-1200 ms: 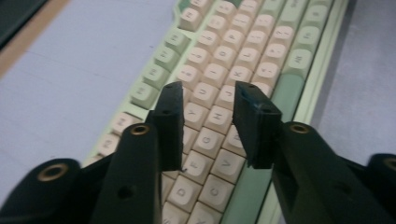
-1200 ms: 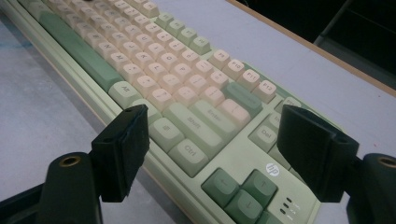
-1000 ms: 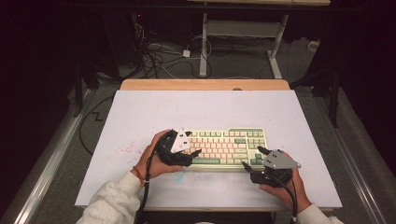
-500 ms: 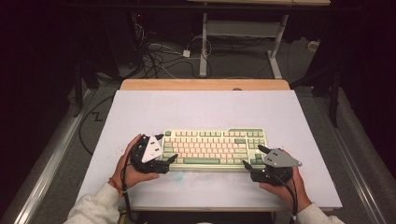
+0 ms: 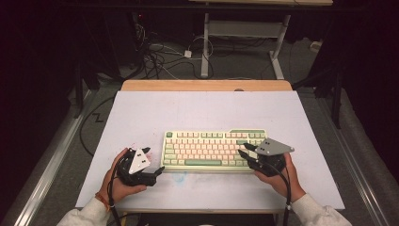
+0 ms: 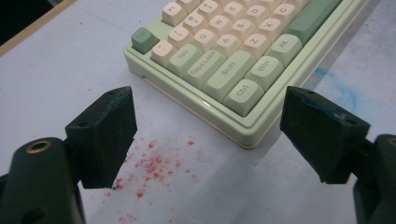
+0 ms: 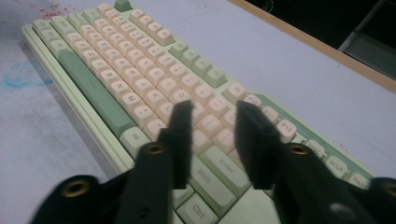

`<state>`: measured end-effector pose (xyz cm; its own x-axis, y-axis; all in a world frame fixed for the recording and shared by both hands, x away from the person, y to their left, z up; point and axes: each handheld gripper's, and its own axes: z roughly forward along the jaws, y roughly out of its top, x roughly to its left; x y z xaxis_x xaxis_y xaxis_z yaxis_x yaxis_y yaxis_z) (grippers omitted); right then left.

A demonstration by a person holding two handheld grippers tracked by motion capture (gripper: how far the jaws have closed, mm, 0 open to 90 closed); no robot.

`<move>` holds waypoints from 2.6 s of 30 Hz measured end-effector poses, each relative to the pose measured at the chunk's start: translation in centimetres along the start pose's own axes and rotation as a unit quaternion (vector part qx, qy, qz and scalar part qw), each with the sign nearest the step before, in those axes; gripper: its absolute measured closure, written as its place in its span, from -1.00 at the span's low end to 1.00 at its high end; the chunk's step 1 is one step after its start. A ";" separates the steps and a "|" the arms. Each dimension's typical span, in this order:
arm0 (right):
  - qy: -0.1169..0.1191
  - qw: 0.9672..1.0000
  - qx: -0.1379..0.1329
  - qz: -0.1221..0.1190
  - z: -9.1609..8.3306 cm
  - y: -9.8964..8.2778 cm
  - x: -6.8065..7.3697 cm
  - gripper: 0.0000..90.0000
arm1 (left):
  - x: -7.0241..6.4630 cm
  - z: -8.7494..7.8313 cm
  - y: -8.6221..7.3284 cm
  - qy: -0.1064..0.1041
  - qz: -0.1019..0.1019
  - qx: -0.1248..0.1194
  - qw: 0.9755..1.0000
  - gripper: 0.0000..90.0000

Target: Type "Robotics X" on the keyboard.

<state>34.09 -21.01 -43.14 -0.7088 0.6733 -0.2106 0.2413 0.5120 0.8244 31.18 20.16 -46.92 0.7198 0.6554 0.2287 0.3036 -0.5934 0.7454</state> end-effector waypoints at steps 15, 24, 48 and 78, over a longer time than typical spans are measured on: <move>0.051 0.997 0.044 -0.028 5.6 3.4 0.9 1.00 | -0.2 0.5 -0.1 -0.006 0.003 0.013 1.000 -0.61; 0.049 0.995 0.070 -0.041 7.7 3.4 1.4 1.00 | -0.2 0.6 -0.1 -0.004 0.006 0.018 1.000 -0.60; 0.040 0.999 -0.006 -0.011 4.0 3.3 0.3 0.50 | -0.3 0.6 -0.1 0.012 0.016 0.031 0.999 -0.53; -0.062 0.997 -0.035 0.010 -2.5 -3.1 0.4 -0.50 | 1.0 0.1 0.8 -0.015 -0.041 0.055 0.998 0.55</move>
<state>31.40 -23.68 -44.49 -0.6165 0.7455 -0.2533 0.2041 0.4620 0.8631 32.17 20.34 -46.16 0.7083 0.6900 0.1495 0.4269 -0.5872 0.6877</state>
